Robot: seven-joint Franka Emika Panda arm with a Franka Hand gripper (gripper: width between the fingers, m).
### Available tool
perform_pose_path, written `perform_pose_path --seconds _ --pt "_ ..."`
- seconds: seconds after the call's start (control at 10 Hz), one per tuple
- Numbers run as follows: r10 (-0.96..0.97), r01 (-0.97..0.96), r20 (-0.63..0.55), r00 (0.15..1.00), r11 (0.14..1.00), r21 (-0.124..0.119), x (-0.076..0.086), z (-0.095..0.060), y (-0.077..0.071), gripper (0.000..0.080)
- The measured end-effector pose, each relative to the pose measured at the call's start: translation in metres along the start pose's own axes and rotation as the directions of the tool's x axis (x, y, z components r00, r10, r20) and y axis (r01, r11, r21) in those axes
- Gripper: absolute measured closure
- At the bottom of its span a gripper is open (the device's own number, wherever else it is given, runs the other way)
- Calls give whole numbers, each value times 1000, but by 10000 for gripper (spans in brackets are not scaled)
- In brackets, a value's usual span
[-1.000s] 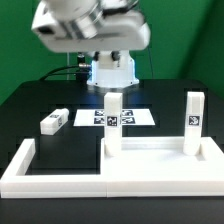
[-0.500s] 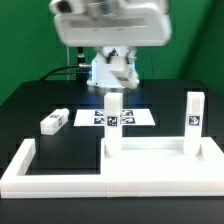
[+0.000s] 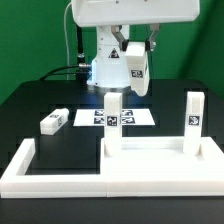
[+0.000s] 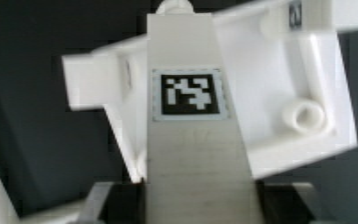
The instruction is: Assemble desk
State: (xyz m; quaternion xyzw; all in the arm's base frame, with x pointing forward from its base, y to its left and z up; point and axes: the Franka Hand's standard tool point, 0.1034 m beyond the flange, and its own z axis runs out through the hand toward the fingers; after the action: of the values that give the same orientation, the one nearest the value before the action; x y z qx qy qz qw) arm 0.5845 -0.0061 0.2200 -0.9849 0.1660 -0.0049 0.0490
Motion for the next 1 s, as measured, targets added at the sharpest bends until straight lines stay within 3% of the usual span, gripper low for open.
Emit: perform_pose_path --seconds 0.1,0.2,0.4,0.5,0.6,1.0 --pt "5 -5 -54 998 1000 3 0 2 -3 505" --pt "4 -6 -166 986 1000 -8 5 6 -16 505" --pt "65 -52 -315 947 997 48 17 4 -58 505" --pt "73 -50 -385 920 996 69 10 18 -82 505" --pt "70 -48 -378 923 997 66 -1 28 -91 505" --pt "68 -45 -371 926 997 69 -1 30 -90 505"
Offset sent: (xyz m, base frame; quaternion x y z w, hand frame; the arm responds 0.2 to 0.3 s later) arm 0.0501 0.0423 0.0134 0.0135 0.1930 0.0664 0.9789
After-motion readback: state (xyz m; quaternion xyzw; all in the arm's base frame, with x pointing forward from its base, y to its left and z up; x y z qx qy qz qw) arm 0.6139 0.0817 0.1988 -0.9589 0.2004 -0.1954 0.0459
